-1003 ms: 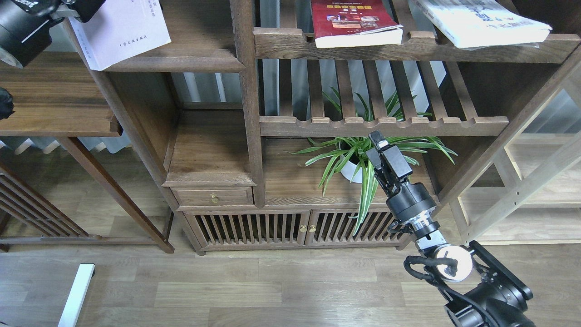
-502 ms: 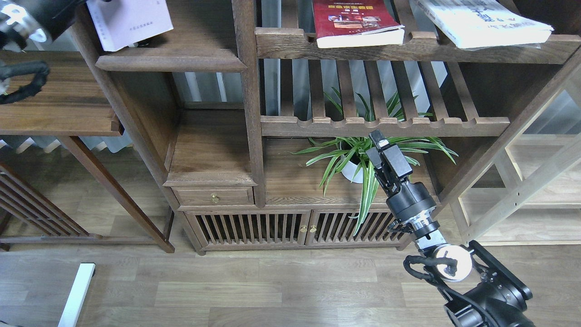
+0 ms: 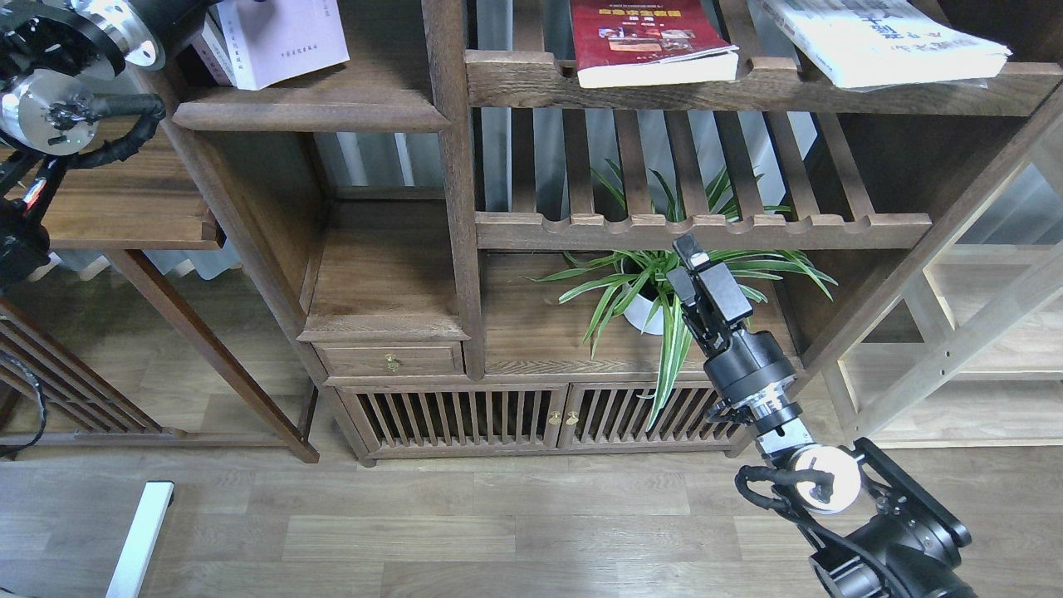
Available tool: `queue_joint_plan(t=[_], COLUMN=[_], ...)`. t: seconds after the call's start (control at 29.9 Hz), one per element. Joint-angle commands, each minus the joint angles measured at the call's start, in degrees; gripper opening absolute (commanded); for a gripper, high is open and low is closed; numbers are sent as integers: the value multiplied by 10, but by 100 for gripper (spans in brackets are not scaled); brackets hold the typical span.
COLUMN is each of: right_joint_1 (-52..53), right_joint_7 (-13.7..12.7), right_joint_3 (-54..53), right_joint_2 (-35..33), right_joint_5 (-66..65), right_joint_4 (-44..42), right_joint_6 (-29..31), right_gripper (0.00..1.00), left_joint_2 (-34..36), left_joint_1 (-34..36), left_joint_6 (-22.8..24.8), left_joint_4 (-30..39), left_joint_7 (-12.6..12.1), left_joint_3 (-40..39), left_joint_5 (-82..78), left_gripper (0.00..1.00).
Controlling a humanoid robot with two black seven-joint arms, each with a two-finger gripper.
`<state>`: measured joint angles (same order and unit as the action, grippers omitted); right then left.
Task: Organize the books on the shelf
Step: 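Insert the white book into the upper shelf slot with the left gripper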
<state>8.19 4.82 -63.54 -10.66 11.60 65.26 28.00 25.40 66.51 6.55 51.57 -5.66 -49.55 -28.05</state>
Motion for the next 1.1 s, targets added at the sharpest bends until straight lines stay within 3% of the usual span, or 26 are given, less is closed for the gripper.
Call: queue_joint_plan(t=[0.0, 0.13, 0.33, 0.64, 0.84, 1.07], right_joint_1=[-1, -1, -1, 2, 2, -1], right_joint_7=[0, 0, 0, -1, 0, 0], right_joint_3=[0, 0, 2, 2, 0, -1], right_joint_2=[-1, 0, 1, 1, -2, -5], right_joint_5=[0, 0, 0, 0, 0, 0], right_joint_4=[1, 1, 2, 3, 6, 7], right_joint_6=[0, 0, 0, 0, 0, 0], right_gripper=[96, 96, 96, 96, 96, 96], left_joint_2=[-4, -4, -15, -39, -69, -97], left_joint_1=[13, 22, 34, 34, 41, 54], left_joint_6=[-7, -7, -7, -7, -12, -68], left_joint_4=[-23, -45, -86, -91, -93, -107], left_joint_7=[7, 9, 44, 68, 68, 74], left_joint_3=[-4, -4, 5, 33, 41, 42], left_joint_5=[4, 4, 4, 5, 3, 3], left_gripper=[2, 2, 2, 2, 2, 2])
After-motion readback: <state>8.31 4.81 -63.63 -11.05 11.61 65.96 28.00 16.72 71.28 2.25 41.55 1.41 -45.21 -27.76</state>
